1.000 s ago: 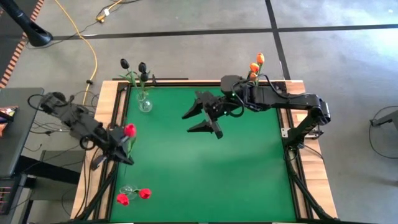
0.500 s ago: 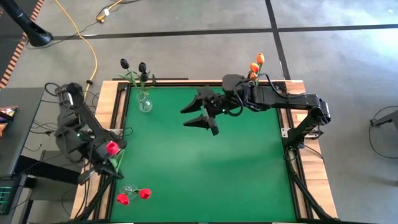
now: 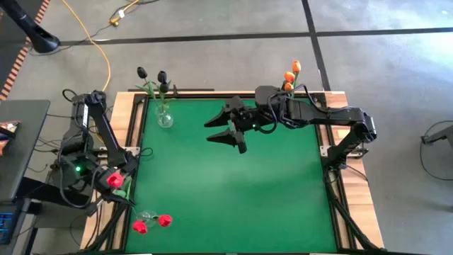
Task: Sort flowers into vase by color
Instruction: Put the left red flower into the bottom transparent vase
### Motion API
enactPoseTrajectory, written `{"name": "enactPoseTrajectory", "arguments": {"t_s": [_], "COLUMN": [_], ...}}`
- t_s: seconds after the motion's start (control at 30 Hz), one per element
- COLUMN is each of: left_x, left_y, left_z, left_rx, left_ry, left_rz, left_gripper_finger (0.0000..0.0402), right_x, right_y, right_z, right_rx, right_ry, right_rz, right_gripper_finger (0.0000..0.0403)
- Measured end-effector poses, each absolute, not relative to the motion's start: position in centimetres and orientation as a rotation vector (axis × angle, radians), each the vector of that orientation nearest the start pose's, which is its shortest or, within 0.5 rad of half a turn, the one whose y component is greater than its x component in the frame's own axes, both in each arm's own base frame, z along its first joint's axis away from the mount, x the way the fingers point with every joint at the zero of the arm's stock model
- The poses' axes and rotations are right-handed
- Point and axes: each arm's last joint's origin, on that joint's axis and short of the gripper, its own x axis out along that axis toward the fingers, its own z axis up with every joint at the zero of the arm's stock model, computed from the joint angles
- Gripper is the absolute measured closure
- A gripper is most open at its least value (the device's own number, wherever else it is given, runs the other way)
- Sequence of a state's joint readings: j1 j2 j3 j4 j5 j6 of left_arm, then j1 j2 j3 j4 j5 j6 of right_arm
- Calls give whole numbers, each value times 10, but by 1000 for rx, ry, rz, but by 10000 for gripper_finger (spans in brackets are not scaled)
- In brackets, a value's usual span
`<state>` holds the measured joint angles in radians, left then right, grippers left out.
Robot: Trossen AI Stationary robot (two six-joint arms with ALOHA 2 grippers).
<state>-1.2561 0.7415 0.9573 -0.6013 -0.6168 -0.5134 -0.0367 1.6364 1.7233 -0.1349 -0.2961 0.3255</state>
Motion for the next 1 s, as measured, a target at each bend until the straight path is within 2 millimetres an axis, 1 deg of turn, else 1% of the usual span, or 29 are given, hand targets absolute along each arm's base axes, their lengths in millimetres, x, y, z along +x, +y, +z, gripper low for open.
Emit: {"name": "enactPoseTrajectory", "arguments": {"t_s": [0.17, 0.43, 0.7, 0.8, 1.0], "left_x": [56, 60, 63, 63, 60], "left_y": [-131, -146, -154, -155, -162], "left_z": [354, 346, 340, 335, 328], "left_rx": [-153, -105, -92, -79, -58], "left_ry": [397, 418, 448, 474, 485], "left_rz": [-528, -487, -459, -432, -397], "left_gripper_finger": [401, 401, 401, 401, 401], "right_x": [372, 372, 372, 372, 372], "right_y": [-4, -5, -5, -5, -4], "right_z": [444, 445, 448, 449, 449], "right_rx": [330, 329, 326, 352, 373], "right_ry": [80, 72, 44, 37, 34], "right_rz": [247, 243, 248, 249, 252], "right_gripper_finger": [111, 111, 111, 111, 111]}}
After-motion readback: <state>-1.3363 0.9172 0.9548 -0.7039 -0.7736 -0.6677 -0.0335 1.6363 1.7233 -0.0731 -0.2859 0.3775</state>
